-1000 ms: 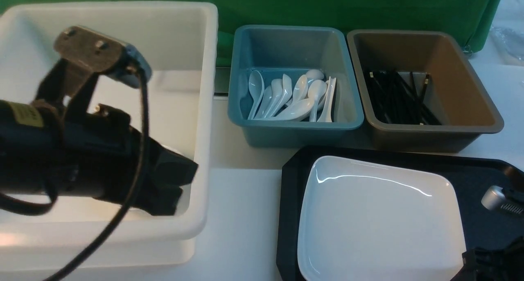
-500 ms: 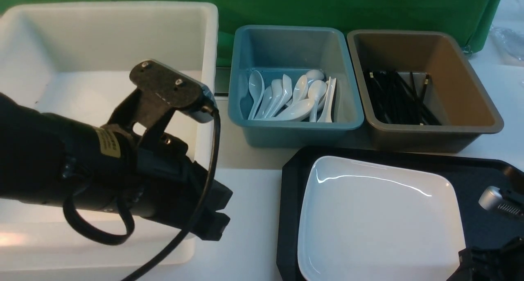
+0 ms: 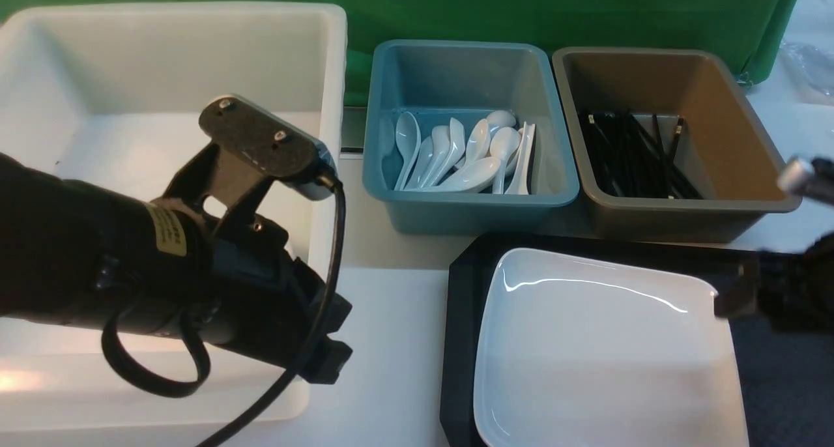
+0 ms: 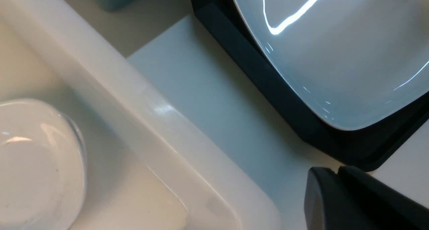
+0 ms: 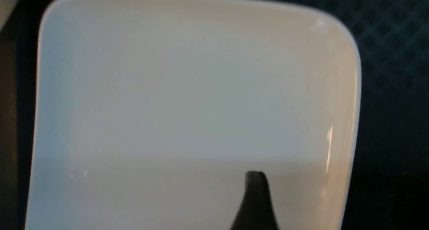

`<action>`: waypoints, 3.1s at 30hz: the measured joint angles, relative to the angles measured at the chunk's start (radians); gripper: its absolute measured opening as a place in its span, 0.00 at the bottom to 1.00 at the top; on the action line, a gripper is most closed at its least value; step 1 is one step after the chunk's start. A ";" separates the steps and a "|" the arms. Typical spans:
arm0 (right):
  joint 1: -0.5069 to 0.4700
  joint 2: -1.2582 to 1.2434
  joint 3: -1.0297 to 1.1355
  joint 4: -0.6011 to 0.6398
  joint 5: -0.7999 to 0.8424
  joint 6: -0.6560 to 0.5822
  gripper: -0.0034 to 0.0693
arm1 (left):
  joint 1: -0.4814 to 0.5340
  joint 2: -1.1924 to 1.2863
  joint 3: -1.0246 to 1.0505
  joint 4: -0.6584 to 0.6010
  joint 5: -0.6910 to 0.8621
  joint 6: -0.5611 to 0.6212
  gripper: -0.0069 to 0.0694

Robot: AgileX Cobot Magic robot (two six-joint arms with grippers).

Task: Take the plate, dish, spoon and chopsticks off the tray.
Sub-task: Use the right arm to grab a plate from the dinner plate, then use the right arm to put the plate into the large storage box on the left

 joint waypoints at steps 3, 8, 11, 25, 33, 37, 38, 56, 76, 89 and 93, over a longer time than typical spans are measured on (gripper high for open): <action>-0.002 0.090 -0.112 -0.005 0.067 0.000 0.78 | 0.000 0.000 0.000 0.006 0.010 -0.001 0.11; -0.002 0.223 -0.220 -0.057 0.137 0.005 0.78 | 0.000 0.000 0.000 0.010 0.040 -0.001 0.11; -0.002 0.268 -0.245 -0.122 0.142 0.034 0.78 | 0.000 0.000 0.000 0.018 0.067 -0.004 0.11; -0.003 0.400 -0.259 -0.112 0.113 -0.006 0.78 | 0.000 0.000 0.000 0.108 0.059 -0.099 0.11; 0.000 0.409 -0.259 -0.010 0.113 -0.088 0.69 | 0.000 0.000 0.000 0.113 0.039 -0.108 0.11; 0.000 0.441 -0.259 -0.007 0.105 -0.098 0.67 | 0.000 0.000 0.000 0.113 0.032 -0.122 0.11; 0.000 0.441 -0.260 -0.004 0.102 -0.099 0.67 | 0.000 0.000 0.000 0.113 0.031 -0.124 0.11; -0.002 0.376 -0.260 -0.002 0.146 -0.186 0.31 | 0.000 0.000 0.000 0.113 0.022 -0.131 0.11; 0.000 -0.039 -0.260 -0.059 0.260 -0.175 0.12 | 0.000 0.000 0.000 0.243 0.001 -0.265 0.11; 0.000 -0.147 -0.339 -0.084 0.308 -0.159 0.12 | 0.319 0.000 0.000 0.234 0.008 -0.335 0.11; 0.000 -0.148 -0.417 -0.058 0.343 -0.155 0.12 | 0.444 0.000 0.000 0.155 0.008 -0.231 0.11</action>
